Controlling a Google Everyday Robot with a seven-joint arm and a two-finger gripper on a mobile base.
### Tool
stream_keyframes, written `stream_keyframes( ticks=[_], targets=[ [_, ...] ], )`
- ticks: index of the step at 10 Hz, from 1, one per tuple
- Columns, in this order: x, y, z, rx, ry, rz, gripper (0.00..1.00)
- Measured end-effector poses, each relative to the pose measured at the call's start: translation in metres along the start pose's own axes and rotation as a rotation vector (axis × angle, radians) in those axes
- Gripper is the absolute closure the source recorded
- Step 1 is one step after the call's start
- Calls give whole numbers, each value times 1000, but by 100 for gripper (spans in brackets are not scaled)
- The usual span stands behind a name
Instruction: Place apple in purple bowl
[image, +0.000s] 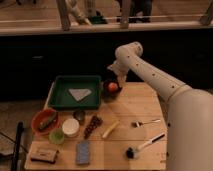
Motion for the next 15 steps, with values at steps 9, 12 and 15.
stream_keyframes(
  ticks=[9, 12, 15],
  targets=[
    [4, 3, -3, 10, 8, 7, 20],
    [3, 3, -2, 10, 7, 7, 20],
    [4, 3, -3, 10, 7, 8, 20]
  ],
)
